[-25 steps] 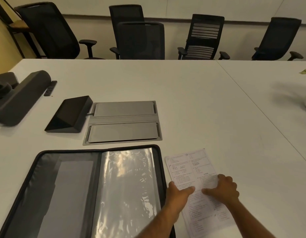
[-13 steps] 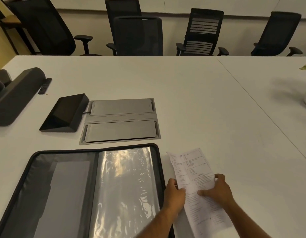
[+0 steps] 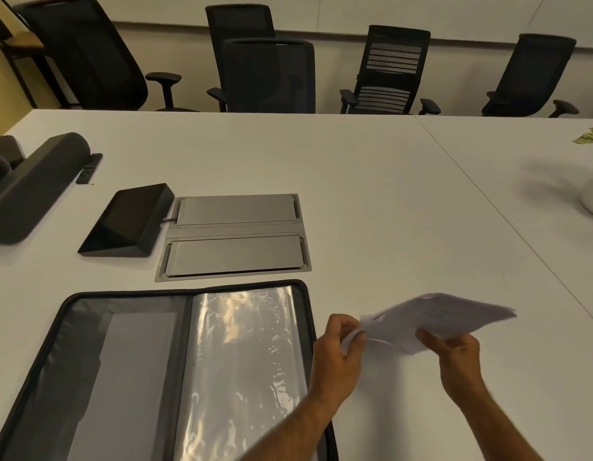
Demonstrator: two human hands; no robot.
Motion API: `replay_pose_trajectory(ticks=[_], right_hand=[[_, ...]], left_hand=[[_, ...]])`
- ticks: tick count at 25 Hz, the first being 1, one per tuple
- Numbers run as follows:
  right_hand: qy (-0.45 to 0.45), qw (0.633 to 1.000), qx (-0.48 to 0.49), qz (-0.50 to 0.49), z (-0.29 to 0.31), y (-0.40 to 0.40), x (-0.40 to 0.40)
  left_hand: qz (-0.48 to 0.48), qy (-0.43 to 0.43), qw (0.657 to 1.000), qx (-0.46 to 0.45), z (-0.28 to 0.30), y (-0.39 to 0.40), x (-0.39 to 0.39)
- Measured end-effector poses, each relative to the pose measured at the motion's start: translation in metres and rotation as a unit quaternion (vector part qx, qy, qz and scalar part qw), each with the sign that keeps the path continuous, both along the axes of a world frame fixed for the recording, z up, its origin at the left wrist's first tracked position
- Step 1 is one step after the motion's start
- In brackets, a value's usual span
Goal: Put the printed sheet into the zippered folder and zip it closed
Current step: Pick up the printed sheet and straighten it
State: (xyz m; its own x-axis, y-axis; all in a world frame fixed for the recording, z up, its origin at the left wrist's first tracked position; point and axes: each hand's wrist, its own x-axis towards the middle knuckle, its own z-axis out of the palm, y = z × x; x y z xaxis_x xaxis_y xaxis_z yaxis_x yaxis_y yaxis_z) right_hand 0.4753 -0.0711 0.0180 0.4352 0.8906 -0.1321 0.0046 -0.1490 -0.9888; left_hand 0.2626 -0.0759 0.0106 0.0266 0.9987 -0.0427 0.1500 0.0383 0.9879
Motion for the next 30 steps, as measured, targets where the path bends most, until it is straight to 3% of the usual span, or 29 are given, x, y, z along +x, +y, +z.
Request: replay_pose_trajectory(ticks=[6, 10, 15, 18, 20, 22, 27, 30], right_hand=[[-0.002, 0.999, -0.016, 0.047, 0.008, -0.001, -0.002], [0.004, 0.990, -0.054, 0.128, 0.026, 0.003, 0.002], [-0.266, 0.962, -0.025, 0.061, 0.064, 0.013, 0.000], [-0.403, 0.897, 0.015, 0.184, 0.102, 0.025, 0.005], [-0.402, 0.859, -0.021, 0.317, 0.117, 0.032, 0.000], [-0.365, 0.848, -0.074, 0.377, 0.116, 0.036, -0.007], [-0.242, 0.889, -0.116, 0.371, 0.094, 0.034, -0.021], [-0.199, 0.916, -0.118, 0.329, 0.081, 0.030, -0.016]], left_hand=[[0.023, 0.017, 0.999, -0.013, 0.005, 0.008, 0.002], [0.025, 0.064, 0.998, 0.002, 0.017, 0.019, -0.007], [-0.038, 0.209, 0.976, 0.051, 0.033, 0.035, -0.040], [-0.135, 0.309, 0.934, 0.115, 0.047, 0.043, -0.060], [-0.188, 0.343, 0.908, 0.148, 0.055, 0.051, -0.070], [-0.211, 0.355, 0.897, 0.159, 0.062, 0.060, -0.077], [-0.240, 0.364, 0.889, 0.143, 0.062, 0.068, -0.088], [-0.188, 0.354, 0.910, 0.107, 0.054, 0.069, -0.089]])
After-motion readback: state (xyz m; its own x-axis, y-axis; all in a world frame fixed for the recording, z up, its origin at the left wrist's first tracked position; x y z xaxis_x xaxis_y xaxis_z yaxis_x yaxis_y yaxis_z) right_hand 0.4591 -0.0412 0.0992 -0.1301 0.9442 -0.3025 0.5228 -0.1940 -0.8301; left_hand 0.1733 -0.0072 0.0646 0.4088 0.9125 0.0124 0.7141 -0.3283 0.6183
